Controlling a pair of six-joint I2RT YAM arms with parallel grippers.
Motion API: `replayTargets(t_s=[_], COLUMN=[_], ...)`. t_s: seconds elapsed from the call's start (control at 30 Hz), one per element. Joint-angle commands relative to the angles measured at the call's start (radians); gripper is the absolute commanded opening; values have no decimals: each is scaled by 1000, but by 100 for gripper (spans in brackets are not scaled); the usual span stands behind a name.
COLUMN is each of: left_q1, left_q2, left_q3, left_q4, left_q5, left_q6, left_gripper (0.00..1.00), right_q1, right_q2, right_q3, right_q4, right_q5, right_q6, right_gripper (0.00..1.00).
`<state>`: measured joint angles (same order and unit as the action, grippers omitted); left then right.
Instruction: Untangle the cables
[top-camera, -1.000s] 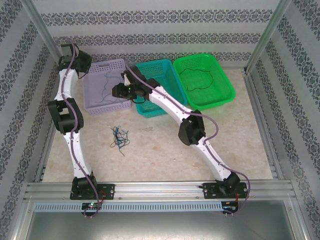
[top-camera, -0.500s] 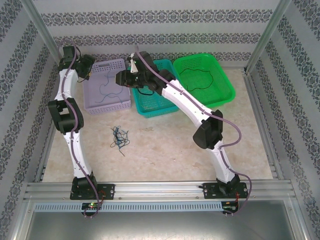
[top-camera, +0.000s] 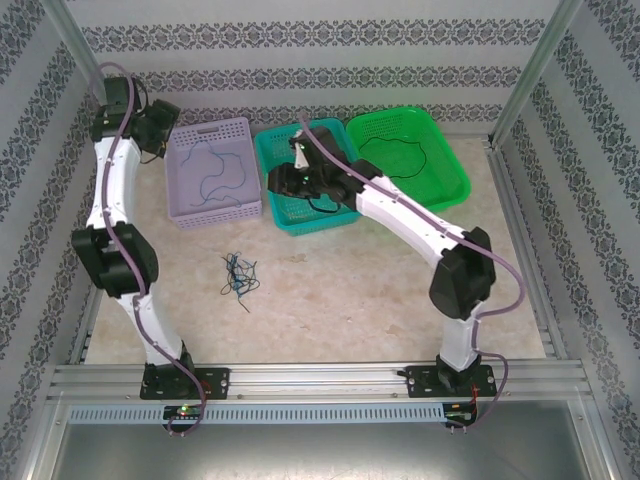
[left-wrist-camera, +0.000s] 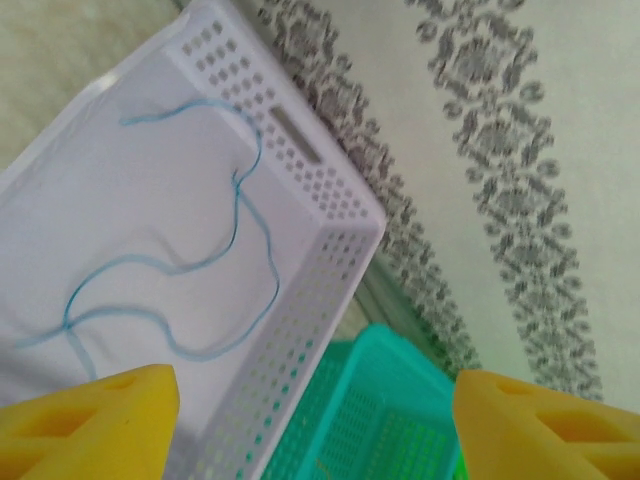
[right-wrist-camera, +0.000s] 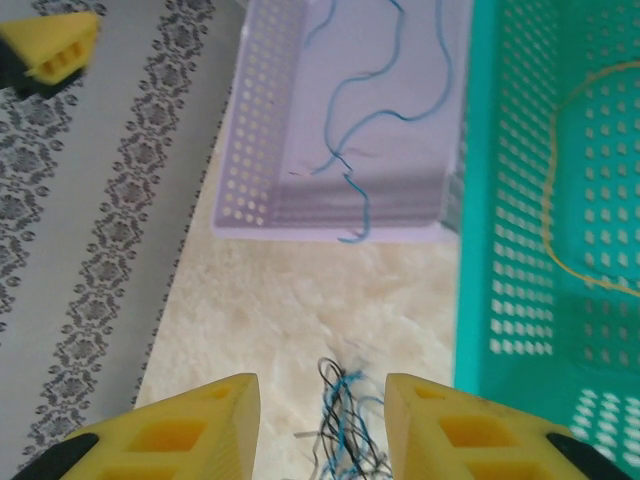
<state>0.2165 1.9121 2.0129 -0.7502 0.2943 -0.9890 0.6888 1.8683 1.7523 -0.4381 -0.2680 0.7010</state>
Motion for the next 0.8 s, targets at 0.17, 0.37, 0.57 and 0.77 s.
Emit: replayTargets(t_s=[0.17,0.37,0.57,0.77], left_q1=[-85,-124,-185,-203], left_q2=[-297,-161,-49,57], left_q3=[-441,-398,-388,-288], left_q4=[14,-61,-18,-148], left_q5=[52,151,115,35], left_q6=[-80,-56,-176,-175], left_gripper=[60,58,56,50], right_q1=[-12,-9,-3,6], right_q2=[-258,-378,-411,-416], right_q3=[-322,-489,-532,-545], right_q4=[40,27,12,18], right_q5=[27,25,39,53], right_q6=[-51,-49,-43,-26], right_gripper=[38,38,38,38])
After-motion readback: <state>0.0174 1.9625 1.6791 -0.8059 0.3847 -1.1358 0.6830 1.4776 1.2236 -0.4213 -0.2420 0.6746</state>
